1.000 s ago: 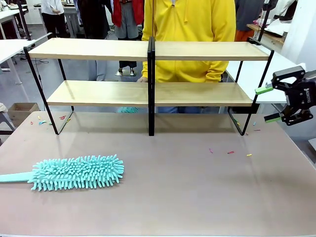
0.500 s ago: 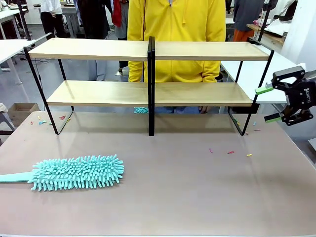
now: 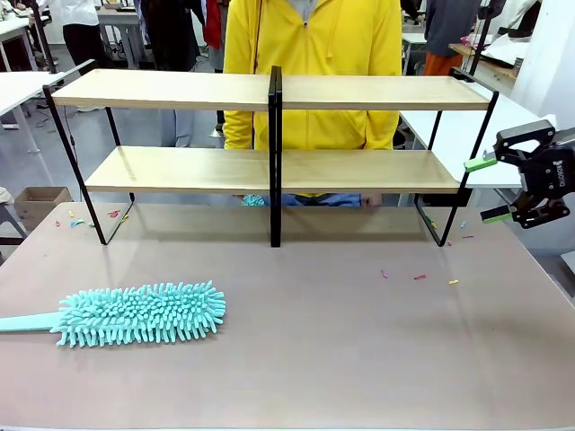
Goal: Clean the shelves.
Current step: Place the Duster on the table.
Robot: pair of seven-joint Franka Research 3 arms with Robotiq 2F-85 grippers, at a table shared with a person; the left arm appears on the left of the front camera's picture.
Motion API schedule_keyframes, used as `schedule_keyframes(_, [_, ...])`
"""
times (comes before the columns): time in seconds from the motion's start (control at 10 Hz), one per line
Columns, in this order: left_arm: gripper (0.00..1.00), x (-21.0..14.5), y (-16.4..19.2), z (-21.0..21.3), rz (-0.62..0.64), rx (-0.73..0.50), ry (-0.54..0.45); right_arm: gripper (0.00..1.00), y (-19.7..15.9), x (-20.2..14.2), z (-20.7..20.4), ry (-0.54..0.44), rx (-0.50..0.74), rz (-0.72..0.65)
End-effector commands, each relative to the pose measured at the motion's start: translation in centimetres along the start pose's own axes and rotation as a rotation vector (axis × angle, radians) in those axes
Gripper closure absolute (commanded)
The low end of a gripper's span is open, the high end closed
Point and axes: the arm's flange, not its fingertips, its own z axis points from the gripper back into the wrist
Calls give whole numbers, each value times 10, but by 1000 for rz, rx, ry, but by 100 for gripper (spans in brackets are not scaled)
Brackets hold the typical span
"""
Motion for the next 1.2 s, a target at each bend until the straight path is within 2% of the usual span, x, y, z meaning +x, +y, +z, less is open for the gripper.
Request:
schedule_keyframes(0.0, [0,-3,-2,-2,-17,7,-3,0,1,1,0,-12,0,10])
schedule_keyframes(1.1, [0,-3,-2,-2,-17,7,-3,0,1,1,0,-12,0,10])
